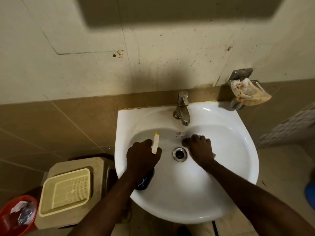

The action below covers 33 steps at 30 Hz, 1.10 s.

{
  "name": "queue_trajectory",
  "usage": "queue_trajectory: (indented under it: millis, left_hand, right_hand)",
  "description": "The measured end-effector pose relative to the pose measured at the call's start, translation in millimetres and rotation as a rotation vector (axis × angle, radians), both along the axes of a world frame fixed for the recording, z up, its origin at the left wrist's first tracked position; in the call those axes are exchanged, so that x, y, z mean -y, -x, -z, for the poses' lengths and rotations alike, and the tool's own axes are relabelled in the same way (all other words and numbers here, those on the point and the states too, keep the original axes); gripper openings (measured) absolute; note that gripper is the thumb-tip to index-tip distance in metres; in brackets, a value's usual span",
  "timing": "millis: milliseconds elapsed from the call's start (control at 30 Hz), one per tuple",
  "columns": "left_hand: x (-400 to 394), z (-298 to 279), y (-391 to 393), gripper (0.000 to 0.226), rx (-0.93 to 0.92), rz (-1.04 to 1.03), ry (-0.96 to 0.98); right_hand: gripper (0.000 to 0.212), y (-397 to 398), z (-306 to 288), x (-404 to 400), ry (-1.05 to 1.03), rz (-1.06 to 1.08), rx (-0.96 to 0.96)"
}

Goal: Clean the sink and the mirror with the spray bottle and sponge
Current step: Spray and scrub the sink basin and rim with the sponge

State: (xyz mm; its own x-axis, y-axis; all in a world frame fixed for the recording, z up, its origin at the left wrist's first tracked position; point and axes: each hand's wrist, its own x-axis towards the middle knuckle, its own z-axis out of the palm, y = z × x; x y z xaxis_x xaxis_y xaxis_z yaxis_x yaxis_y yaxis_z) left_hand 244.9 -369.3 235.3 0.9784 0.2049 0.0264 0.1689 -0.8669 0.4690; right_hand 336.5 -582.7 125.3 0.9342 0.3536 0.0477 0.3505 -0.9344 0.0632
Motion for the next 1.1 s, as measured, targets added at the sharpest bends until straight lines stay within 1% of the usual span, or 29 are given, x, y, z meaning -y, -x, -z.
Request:
queue_trajectory:
  millis: [33, 67, 100, 167, 233, 300, 367, 400, 433, 467, 500, 567, 633, 667, 700, 800, 833, 900, 933, 967, 1033, 1067, 1100]
  left_hand:
    - [4.2, 4.3, -1.2, 0.039, -0.006, 0.094, -0.097]
    - [7.7, 7.8, -2.8, 0.038, 0.002, 0.159, -0.208]
    - [11.4, 11.1, -5.0, 0.033, 0.008, 0.198, -0.291]
    - [15.4, 15.9, -11.3, 0.028, 0.036, 0.280, -0.381]
    - [16.5, 17.6, -19.0, 0.028, 0.029, 0.348, -0.432]
    - [14.8, 22.0, -27.2, 0.028, 0.037, 0.435, -0.519]
    - [12.2, 22.1, -33.7, 0.033, 0.013, 0.527, -0.611]
    - [9.7, 20.4, -36.6, 0.034, 0.010, 0.554, -0.649]
    - [6.9, 20.4, -39.3, 0.033, 0.020, 0.574, -0.678]
    - [3.4, 20.4, -41.8, 0.031, 0.024, 0.587, -0.701]
    - [0.3, 18.8, -44.7, 0.030, 0.025, 0.589, -0.724]
    - [-5.3, 18.2, -48.9, 0.031, 0.024, 0.599, -0.738]
    - [-7.5, 15.1, -49.6, 0.033, 0.013, 0.607, -0.738]
    - [-8.4, 13.2, -49.5, 0.034, 0.002, 0.609, -0.739]
    - [-9.6, 12.3, -49.1, 0.034, -0.006, 0.615, -0.745]
    - [-11.3, 11.3, -46.7, 0.036, -0.017, 0.610, -0.770]
    - [-11.1, 8.3, -45.4, 0.038, -0.011, 0.610, -0.790]
    - [-11.2, 6.1, -46.5, 0.043, -0.063, 0.640, -0.784]
    - [-9.9, 3.6, -46.5, 0.045, -0.118, 0.669, -0.765]
    - [-10.0, 3.0, -45.7, 0.045, -0.123, 0.728, -0.761]
    - [-10.0, 0.7, -40.7, 0.039, -0.077, 0.892, -0.750]
    - [-8.0, -2.7, -37.5, 0.038, -0.066, 0.990, -0.739]
    - [-7.8, -2.5, -34.8, 0.039, -0.068, 1.108, -0.740]
  right_hand:
    - [0.029, 1.1, -3.3, 1.8, -0.042, 0.036, 0.015]
    - [0.030, 2.8, -6.5, 2.3, -0.088, 0.017, 0.040]
    - [0.032, 0.8, -2.7, 5.1, -0.138, -0.071, 0.109]
    - [0.034, -7.4, -4.0, 4.4, -0.184, -0.287, 0.288]
    - [0.025, -12.5, -4.9, -5.3, -0.123, -0.451, 0.476]
    - [0.016, -17.3, 4.9, -15.7, -0.059, -0.563, 0.635]
    - [0.016, -24.7, 24.8, -11.4, 0.110, -0.670, 0.674]
    - [0.019, -27.6, 31.8, -1.9, 0.156, -0.697, 0.617]
    - [0.021, -29.3, 38.9, 11.3, 0.144, -0.671, 0.540]
    - [0.021, -28.1, 37.4, 22.9, 0.089, -0.553, 0.411]
    - [0.019, -24.9, 30.9, 30.8, 0.038, -0.387, 0.269]
    - [0.018, -16.1, 17.2, 30.2, 0.008, -0.084, 0.042]
    - [0.020, -4.5, 12.7, 10.2, -0.142, 0.140, -0.084]
    - [0.021, 2.2, 12.4, -5.6, -0.231, 0.219, -0.150]
    - [0.024, 10.2, 13.0, -22.6, -0.296, 0.251, -0.226]
    - [0.035, 30.0, 15.7, -75.9, -0.457, 0.241, -0.469]
    - [0.038, 36.5, 14.8, -90.8, -0.546, 0.203, -0.530]
    - [0.050, 48.3, 1.1, -108.4, -0.779, 0.096, -0.674]
    - [0.053, 55.8, -6.1, -106.8, -0.816, -0.010, -0.758]
    - [0.053, 63.3, -18.1, -100.1, -0.770, -0.129, -0.858]
    - [0.047, 76.5, -39.2, -71.9, -0.573, -0.338, -1.041]
    - [0.044, 81.9, -48.2, -52.4, -0.524, -0.419, -1.082]
    - [0.043, 86.2, -57.8, -31.1, -0.470, -0.452, -1.100]
